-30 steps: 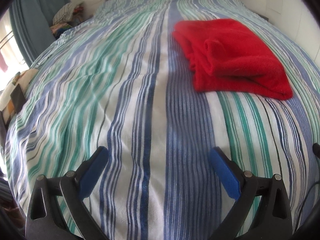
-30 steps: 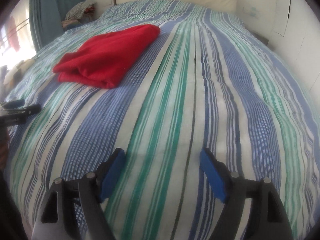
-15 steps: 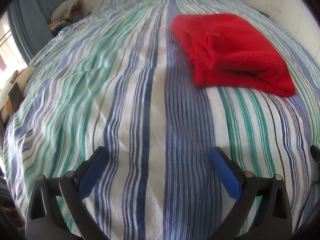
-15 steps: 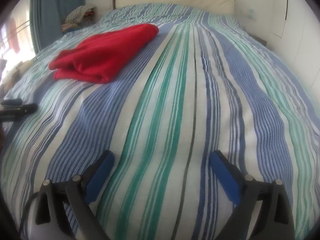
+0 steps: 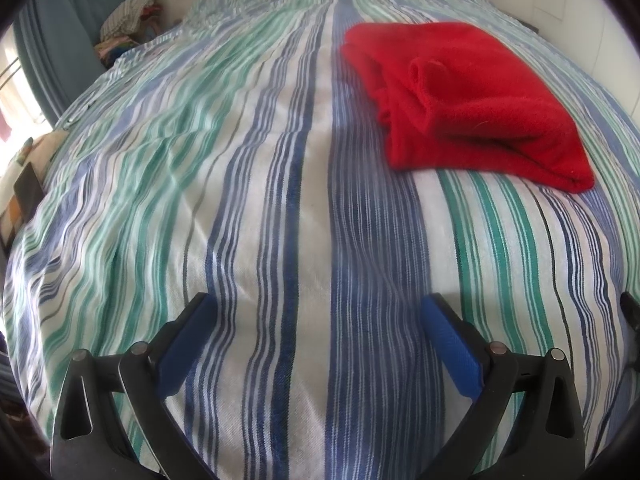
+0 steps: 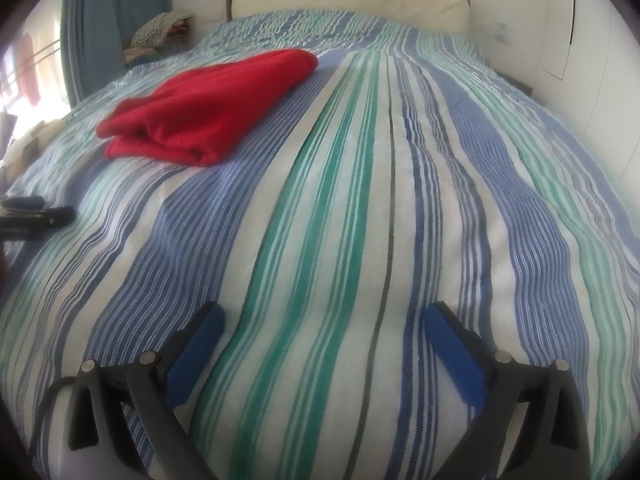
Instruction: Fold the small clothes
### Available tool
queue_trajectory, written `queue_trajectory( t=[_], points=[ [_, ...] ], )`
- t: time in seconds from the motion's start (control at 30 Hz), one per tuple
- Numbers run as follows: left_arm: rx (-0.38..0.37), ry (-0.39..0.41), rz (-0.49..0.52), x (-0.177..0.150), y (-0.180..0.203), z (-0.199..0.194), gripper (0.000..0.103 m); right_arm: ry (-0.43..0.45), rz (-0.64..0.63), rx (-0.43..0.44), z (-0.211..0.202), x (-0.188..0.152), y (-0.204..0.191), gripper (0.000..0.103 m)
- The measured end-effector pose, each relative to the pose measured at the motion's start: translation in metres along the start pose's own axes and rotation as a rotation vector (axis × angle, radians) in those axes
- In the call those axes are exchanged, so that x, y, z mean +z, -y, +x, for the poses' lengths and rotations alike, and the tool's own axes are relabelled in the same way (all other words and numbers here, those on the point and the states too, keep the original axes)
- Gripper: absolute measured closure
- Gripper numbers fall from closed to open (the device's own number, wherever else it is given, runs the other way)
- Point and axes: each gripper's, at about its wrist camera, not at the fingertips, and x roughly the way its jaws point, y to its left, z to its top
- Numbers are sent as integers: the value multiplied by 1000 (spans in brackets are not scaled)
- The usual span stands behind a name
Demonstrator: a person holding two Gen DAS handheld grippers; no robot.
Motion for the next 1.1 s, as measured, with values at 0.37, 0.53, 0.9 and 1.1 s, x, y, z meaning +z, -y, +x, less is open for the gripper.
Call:
queue_trajectory(
  t=[0.37,0.53,0.9,1.1],
  points=[
    [-12,-18,-6,1,-1,5,0,0,-4,-7,0,0,-2,2],
    [-62,-42,-32,6,-7,1,1,1,-2,-7,0,1,-2,2],
    [-561,-11,-260,78,-33,-12,1,-66,54,51,-7,34,5,3],
    [-420,-93,-181,140,-12,54,1,53,224,275,16,139,24,2]
  ],
)
